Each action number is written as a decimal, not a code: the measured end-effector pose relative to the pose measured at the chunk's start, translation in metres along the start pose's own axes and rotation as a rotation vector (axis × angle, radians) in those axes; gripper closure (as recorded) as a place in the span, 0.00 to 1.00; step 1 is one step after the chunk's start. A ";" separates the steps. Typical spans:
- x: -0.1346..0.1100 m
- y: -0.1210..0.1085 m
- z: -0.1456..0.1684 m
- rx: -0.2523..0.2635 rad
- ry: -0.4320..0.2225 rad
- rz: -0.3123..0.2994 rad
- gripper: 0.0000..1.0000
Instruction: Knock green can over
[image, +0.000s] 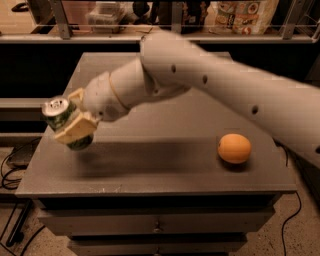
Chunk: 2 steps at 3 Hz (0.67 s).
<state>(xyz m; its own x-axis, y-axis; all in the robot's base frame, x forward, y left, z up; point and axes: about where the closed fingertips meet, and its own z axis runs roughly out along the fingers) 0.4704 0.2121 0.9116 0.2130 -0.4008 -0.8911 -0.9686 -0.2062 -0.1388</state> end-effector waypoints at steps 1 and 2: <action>-0.013 -0.028 -0.054 0.050 0.193 -0.054 0.67; 0.011 -0.072 -0.120 0.122 0.475 -0.106 0.36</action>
Offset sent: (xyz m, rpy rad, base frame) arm 0.1505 -0.1671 0.0682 -0.6599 -0.3998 -0.2234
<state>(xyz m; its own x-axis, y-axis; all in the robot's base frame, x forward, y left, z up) 0.5580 0.1153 0.9639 0.3183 -0.7516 -0.5777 -0.9404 -0.1734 -0.2925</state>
